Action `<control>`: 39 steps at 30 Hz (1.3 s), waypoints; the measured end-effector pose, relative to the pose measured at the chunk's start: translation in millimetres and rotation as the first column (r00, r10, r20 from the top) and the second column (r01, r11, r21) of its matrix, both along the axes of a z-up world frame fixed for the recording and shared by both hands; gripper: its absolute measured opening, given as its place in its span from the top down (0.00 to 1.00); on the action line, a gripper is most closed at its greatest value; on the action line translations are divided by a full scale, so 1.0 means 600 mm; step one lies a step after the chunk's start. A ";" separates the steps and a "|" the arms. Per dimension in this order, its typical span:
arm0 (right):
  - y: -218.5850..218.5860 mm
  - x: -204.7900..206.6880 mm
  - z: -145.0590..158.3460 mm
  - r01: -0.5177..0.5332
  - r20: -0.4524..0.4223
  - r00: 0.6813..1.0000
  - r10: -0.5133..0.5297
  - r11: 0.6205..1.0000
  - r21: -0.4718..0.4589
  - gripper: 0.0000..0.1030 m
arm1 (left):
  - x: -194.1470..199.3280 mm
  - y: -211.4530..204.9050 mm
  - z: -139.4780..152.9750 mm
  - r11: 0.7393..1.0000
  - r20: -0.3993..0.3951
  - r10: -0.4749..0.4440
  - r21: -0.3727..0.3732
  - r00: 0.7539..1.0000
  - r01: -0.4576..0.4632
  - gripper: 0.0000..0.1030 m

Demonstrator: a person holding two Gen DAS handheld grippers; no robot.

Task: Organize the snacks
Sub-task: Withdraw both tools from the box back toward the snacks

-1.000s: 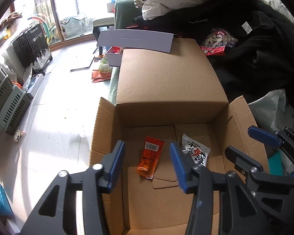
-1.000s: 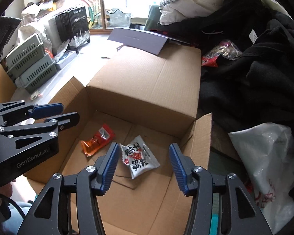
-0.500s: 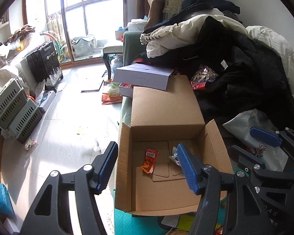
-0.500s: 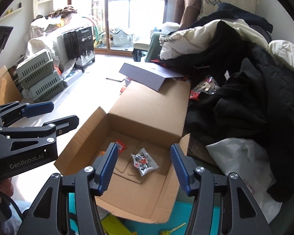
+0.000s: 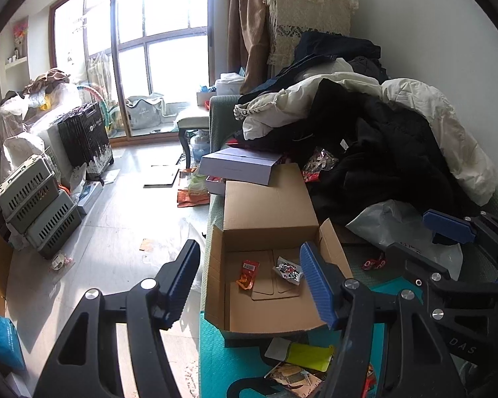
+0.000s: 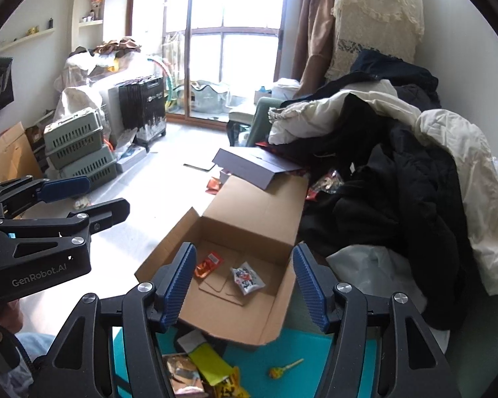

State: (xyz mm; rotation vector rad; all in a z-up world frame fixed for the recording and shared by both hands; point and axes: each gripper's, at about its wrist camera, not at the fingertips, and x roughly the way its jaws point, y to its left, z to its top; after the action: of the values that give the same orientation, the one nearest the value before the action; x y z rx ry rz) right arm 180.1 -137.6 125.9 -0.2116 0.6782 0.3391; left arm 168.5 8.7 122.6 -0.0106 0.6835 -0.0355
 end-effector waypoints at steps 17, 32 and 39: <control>-0.021 -0.139 -0.030 -0.004 -0.020 1.000 0.004 1.000 0.008 0.38 | -0.143 -0.036 -0.033 0.997 -0.025 -0.075 -0.005 0.997 0.075 0.40; -0.046 -0.201 -0.174 -0.009 -0.170 0.985 0.012 1.000 0.019 0.38 | -0.199 -0.059 -0.164 0.993 -0.175 -0.113 -0.048 0.978 0.107 0.40; -0.068 -0.210 -0.255 0.010 -0.266 0.964 0.001 0.999 0.042 0.38 | -0.201 -0.061 -0.240 0.991 -0.268 -0.110 -0.109 0.957 0.083 0.40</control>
State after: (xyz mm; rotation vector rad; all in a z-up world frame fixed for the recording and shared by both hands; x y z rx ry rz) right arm 54.0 -178.2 -26.9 -0.1238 0.9357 0.3813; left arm 47.8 -28.1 -21.7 -0.0764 0.9590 -0.1638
